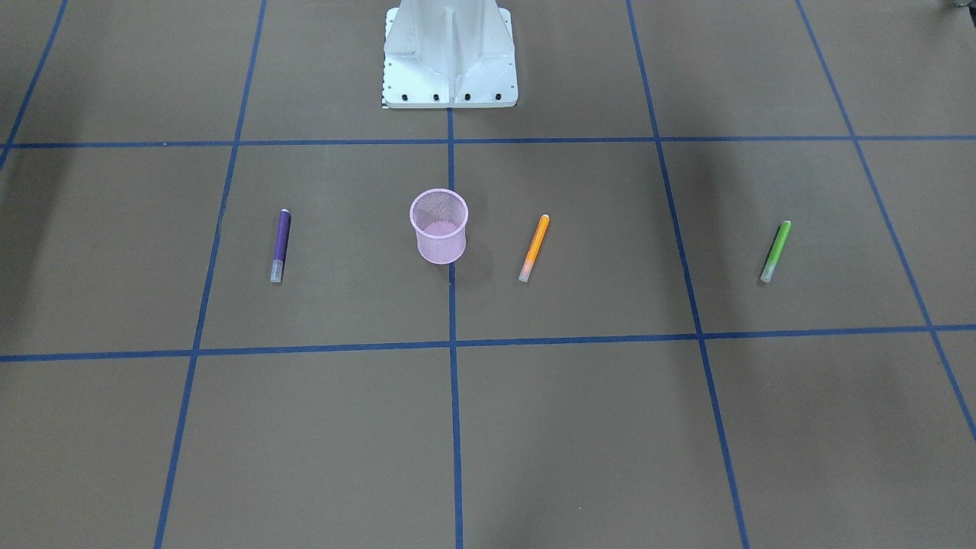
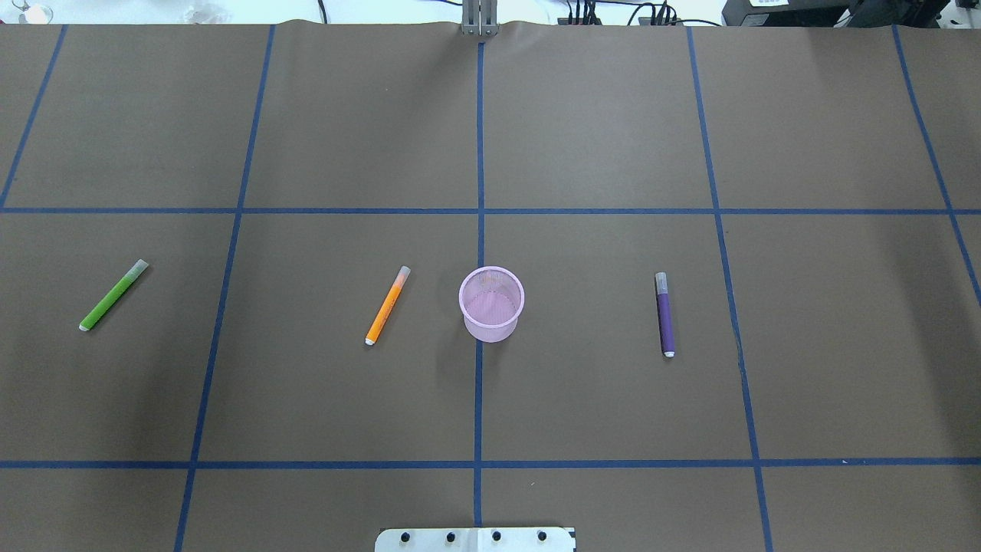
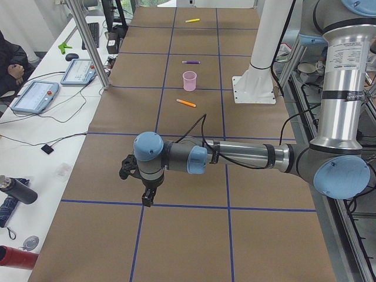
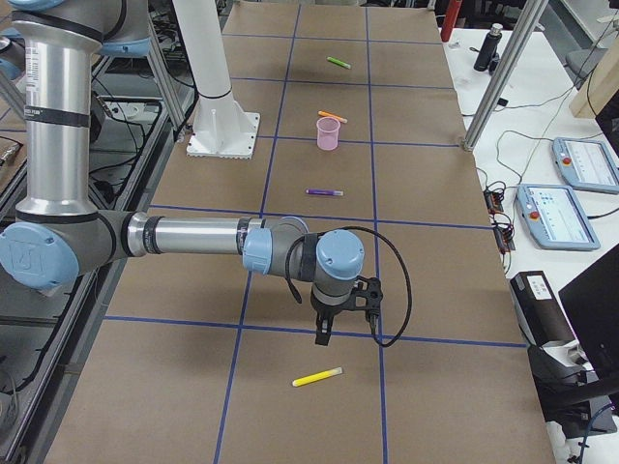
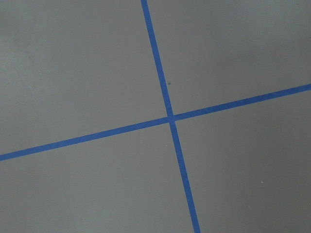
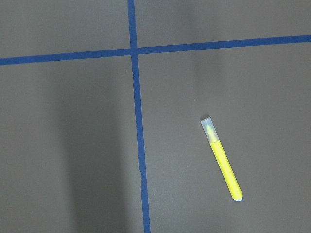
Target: Collect pens into pen holder
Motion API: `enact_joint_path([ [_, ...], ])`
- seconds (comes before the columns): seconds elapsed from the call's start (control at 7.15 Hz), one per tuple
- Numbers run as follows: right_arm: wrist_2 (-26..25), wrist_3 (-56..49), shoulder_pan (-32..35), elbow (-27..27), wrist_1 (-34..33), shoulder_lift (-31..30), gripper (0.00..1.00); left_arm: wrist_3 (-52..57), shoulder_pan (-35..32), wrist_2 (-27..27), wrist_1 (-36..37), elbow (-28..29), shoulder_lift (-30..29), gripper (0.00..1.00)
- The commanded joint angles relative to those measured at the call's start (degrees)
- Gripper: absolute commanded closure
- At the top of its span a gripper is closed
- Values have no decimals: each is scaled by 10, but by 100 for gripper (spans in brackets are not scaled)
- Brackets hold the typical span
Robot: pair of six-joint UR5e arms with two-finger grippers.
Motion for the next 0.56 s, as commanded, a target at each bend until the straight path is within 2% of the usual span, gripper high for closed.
enact_joint_path([
  [0.0,0,0,0,1,1,1,0,0,0,1,-1,2,0,0],
  [0.42,3,1,-1,3,0,2,0,-1,1,-2,-1,-13,-1,0],
])
